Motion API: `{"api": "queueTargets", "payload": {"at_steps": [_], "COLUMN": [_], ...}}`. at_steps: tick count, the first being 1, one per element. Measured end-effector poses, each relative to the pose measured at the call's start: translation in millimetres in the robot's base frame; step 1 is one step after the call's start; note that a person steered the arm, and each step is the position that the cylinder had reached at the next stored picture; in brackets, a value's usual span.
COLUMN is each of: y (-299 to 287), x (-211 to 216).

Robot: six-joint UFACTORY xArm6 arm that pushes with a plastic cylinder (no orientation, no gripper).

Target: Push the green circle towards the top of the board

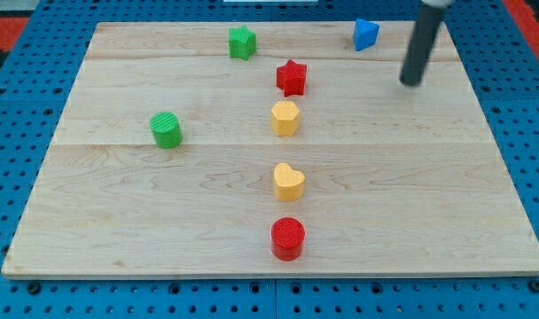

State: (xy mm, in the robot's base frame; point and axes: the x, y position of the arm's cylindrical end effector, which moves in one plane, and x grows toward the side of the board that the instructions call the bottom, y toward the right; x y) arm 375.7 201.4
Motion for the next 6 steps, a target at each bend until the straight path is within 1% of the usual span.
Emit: {"api": "queueTargets", "payload": {"at_steps": [1, 2, 3, 4, 5, 6], "y": [-31, -126, -189, -258, -313, -360], "x": [100, 111, 104, 85, 64, 80]}}
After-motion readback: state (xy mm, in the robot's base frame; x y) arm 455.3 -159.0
